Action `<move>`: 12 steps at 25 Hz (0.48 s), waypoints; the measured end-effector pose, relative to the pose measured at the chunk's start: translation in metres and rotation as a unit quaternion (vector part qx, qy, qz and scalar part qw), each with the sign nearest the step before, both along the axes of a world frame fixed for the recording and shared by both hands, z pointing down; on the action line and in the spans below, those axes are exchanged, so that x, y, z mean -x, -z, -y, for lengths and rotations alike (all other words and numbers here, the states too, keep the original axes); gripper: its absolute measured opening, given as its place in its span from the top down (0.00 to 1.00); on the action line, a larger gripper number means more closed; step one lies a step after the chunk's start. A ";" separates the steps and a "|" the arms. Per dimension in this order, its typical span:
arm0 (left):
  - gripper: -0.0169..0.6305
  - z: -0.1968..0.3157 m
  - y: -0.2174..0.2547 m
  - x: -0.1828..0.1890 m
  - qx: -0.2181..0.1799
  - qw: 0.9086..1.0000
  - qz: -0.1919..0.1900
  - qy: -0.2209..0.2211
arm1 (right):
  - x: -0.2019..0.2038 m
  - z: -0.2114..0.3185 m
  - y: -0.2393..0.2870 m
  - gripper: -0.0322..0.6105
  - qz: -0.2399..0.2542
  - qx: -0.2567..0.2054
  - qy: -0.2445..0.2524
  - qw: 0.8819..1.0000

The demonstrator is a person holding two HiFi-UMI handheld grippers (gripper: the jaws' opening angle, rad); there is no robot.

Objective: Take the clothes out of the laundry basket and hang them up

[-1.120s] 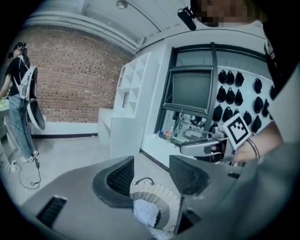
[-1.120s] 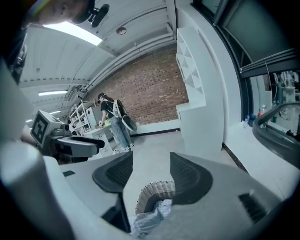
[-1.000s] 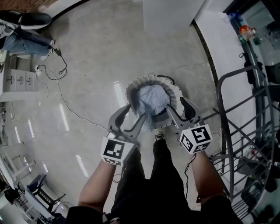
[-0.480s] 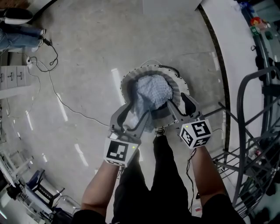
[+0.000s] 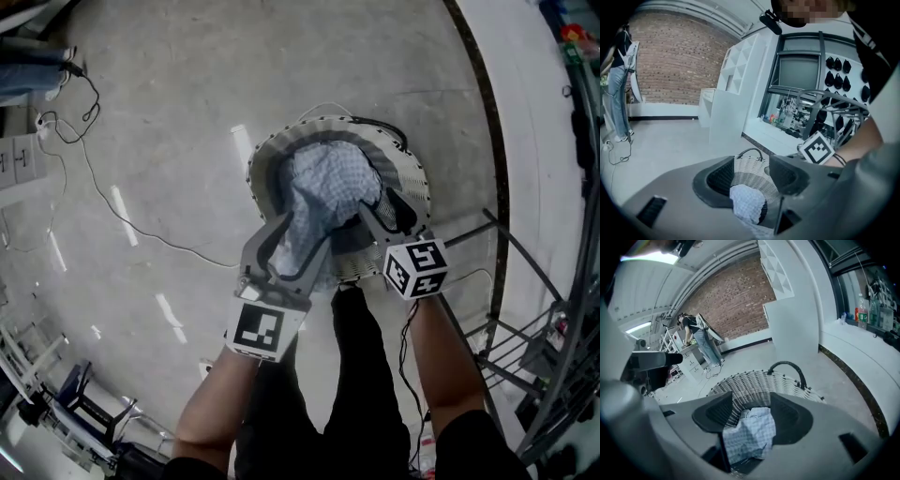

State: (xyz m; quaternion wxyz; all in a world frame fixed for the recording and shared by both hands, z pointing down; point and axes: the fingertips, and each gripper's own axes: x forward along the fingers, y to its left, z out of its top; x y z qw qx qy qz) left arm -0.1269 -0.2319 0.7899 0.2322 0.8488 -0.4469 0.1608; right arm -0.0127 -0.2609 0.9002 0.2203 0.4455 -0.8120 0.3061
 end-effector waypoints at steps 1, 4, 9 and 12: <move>0.62 0.001 -0.012 -0.001 0.004 1.000 -0.001 -0.001 | -0.001 0.001 -0.017 0.54 -0.003 0.006 -0.001 1.000; 0.62 -0.002 -0.043 -0.003 0.009 1.000 0.000 -0.009 | -0.004 0.002 -0.062 0.54 -0.009 0.027 -0.007 1.000; 0.62 -0.008 -0.080 -0.004 0.018 1.000 -0.004 -0.016 | -0.012 0.002 -0.124 0.52 -0.027 0.055 -0.022 0.998; 0.62 -0.008 -0.098 0.000 0.017 1.000 0.000 -0.020 | -0.017 0.004 -0.159 0.52 -0.039 0.073 -0.035 0.996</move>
